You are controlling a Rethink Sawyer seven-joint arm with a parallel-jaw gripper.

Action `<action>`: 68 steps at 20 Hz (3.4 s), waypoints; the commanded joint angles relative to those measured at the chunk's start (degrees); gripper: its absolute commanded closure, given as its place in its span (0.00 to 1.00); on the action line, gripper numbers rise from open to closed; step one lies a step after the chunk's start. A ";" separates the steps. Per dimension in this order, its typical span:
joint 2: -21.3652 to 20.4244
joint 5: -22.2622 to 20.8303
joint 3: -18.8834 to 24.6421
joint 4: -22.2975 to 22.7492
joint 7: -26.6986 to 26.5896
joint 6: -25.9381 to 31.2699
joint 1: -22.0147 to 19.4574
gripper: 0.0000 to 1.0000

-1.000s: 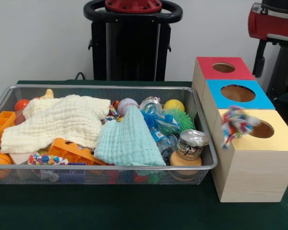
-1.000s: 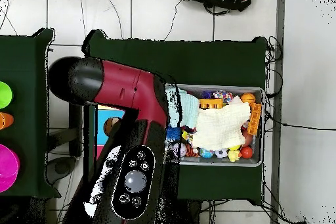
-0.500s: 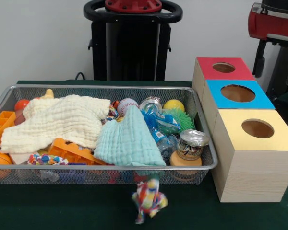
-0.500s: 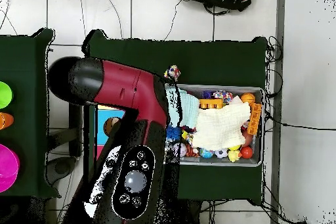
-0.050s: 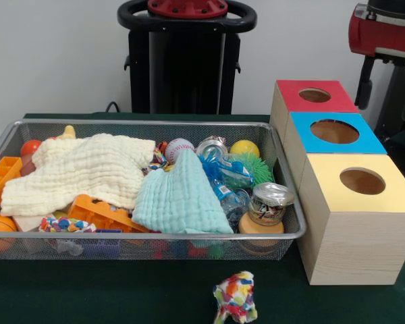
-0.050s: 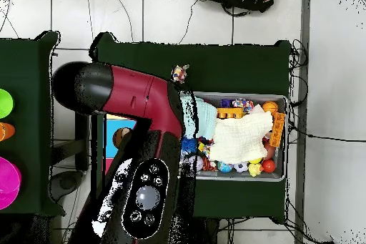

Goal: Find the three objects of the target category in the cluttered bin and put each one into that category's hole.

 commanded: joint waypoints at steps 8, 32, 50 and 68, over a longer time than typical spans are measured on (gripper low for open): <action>10.42 -1.72 7.31 -1.63 4.42 -11.38 -8.55 0.00; 14.32 -1.85 9.23 -6.06 3.42 -12.47 -11.60 0.00; 19.87 -1.37 10.99 -22.38 0.70 1.61 -17.22 0.00; 18.32 -5.07 18.17 -16.33 -8.77 -4.75 -22.33 0.00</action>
